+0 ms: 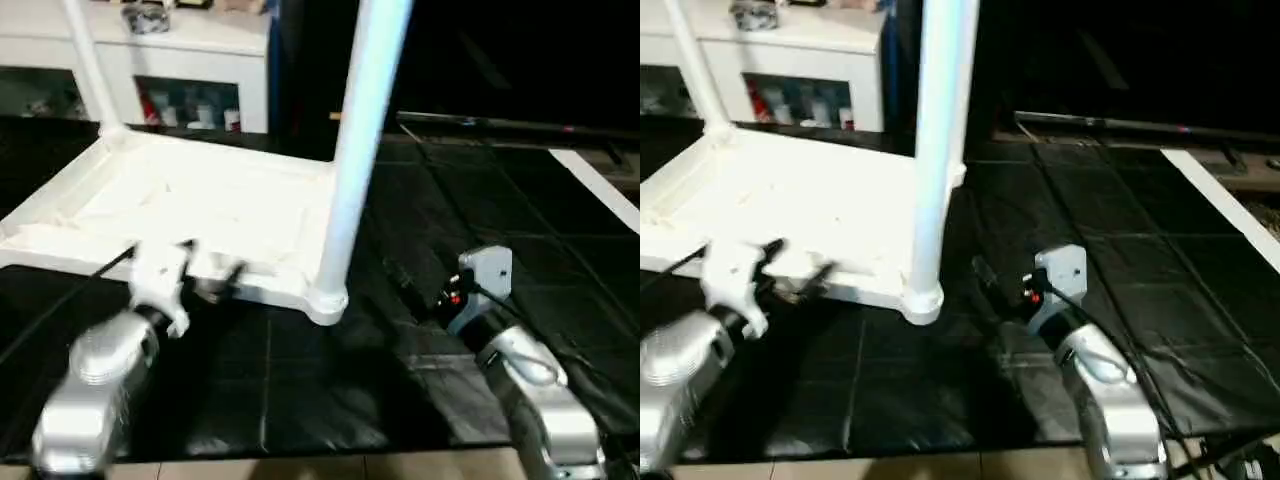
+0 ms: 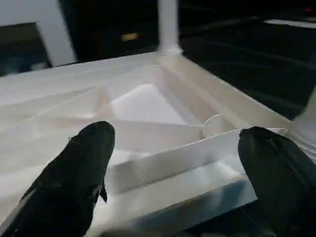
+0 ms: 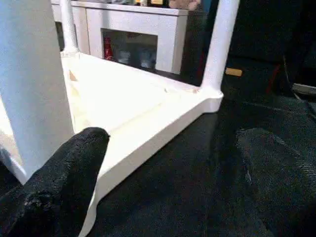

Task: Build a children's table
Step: Rotate table base

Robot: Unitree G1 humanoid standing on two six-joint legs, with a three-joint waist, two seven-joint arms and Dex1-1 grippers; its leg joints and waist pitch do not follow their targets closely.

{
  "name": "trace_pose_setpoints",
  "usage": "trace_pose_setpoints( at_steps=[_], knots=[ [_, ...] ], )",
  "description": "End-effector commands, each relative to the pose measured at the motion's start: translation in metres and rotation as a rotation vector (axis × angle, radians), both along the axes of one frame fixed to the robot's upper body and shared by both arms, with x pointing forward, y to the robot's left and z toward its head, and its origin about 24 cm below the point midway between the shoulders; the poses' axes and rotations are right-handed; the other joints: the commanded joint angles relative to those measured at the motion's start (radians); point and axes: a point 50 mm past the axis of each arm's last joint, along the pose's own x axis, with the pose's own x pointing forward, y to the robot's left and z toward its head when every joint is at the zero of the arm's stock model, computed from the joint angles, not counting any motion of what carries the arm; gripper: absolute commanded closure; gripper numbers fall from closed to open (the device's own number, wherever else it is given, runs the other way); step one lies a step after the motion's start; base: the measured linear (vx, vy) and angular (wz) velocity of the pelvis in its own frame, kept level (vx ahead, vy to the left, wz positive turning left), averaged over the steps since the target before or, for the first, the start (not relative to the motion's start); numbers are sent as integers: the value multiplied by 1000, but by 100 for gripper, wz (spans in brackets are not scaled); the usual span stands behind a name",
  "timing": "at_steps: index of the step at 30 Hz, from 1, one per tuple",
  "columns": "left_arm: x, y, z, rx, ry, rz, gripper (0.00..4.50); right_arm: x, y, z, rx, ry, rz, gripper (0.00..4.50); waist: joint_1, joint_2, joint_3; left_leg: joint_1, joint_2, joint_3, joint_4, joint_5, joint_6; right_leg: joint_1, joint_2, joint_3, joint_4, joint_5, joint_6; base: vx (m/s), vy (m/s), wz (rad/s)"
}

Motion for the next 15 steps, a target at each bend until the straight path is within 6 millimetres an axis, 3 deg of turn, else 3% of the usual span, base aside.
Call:
trace_pose_setpoints(
  at_steps=[1,3,4,5,6,7,8,9,11,13,15],
  knots=[
    [2,-8,-3,33,41,-111,3,1,-7,-4,-8,31,-5,0,0,20,-42,-5,18,14,-110,-237,-12,24,-21,17,-63,-201,-157,0,0,0],
    [7,-9,-1,103,55,-199,3,2,-9,-4,-17,36,0,0,4,21,-47,-2,13,18,-107,-181,1,26,-20,18,-58,-151,-167,0,0,0],
    [9,-8,0,143,63,-243,3,2,-10,-3,-29,36,11,0,6,18,-54,-4,12,19,-101,-105,5,35,-20,16,-50,-64,-180,63,-7,-1],
    [9,-8,0,143,63,-243,3,2,-10,-3,-29,36,11,0,8,27,-55,-4,10,19,-99,-65,10,36,-19,17,-46,-12,-187,63,-7,-1],
    [11,-7,1,178,85,-305,3,1,-12,-4,-53,35,23,0,6,25,-59,-5,6,21,-92,11,19,40,-16,16,-37,87,-202,51,0,-1],
    [14,-3,3,207,111,-360,3,0,-14,-4,-73,41,42,0,8,29,-57,-2,3,24,-92,34,25,40,-13,14,-38,109,-210,0,0,0],
    [15,-2,4,217,121,-377,3,-1,-15,-5,-79,46,51,0,6,27,-56,-3,4,24,-93,15,23,42,-15,15,-37,96,-219,0,0,0],
    [18,0,5,231,137,-412,3,-2,-18,-5,-85,56,64,0,7,33,-55,-3,6,24,-95,0,18,43,-17,15,-38,87,-224,0,0,0],
    [19,0,6,239,148,-434,3,-3,-21,-4,-89,62,73,0,7,27,-50,-4,10,27,-100,-55,12,46,-20,17,-45,19,-228,0,0,0],
    [27,-2,13,284,187,-554,3,-9,-31,-4,-132,106,142,0,10,38,-46,3,15,28,-105,-143,-8,42,-19,18,-55,-93,-222,0,0,0],
    [33,-7,14,318,215,-620,3,-13,-35,-3,-162,139,181,0,16,36,-45,6,17,29,-105,-151,-3,41,-19,19,-54,-89,-224,0,0,0]
  ],
)
